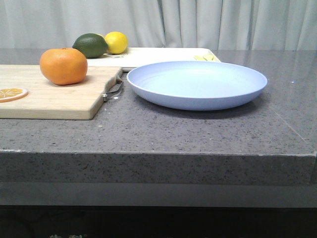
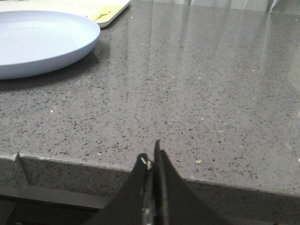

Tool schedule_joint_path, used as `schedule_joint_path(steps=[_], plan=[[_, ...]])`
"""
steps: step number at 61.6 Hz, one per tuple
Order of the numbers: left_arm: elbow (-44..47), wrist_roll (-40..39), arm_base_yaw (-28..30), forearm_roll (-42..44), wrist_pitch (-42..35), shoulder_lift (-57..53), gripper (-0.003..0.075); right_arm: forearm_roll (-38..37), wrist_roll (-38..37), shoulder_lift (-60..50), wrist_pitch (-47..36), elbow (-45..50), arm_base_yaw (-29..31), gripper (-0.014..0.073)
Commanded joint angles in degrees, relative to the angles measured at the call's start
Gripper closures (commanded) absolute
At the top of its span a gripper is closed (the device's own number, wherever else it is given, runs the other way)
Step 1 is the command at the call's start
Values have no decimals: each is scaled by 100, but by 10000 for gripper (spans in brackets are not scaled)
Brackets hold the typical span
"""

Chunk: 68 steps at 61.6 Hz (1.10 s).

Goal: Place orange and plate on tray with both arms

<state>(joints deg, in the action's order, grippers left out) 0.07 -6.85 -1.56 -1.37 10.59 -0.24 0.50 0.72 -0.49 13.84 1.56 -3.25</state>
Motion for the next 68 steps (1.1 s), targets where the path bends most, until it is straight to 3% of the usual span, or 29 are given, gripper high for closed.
schedule_joint_path(steps=[1,35,50,58,68], plan=[[24,-1,21,-40,-495,-108,738,-7,41,-106,-418,-18,35,664],[24,-1,21,-40,-545,-108,738,70,41,-106,-603,-18,35,664],[24,-1,21,-40,-1263,-108,738,81,41,-106,-955,-67,35,664],[-20,-1,21,-40,-1871,-108,738,125,35,-106,-956,-390,35,664],[-532,-1,21,-40,-1566,-45,738,125,35,-18,-707,-1145,35,662]])
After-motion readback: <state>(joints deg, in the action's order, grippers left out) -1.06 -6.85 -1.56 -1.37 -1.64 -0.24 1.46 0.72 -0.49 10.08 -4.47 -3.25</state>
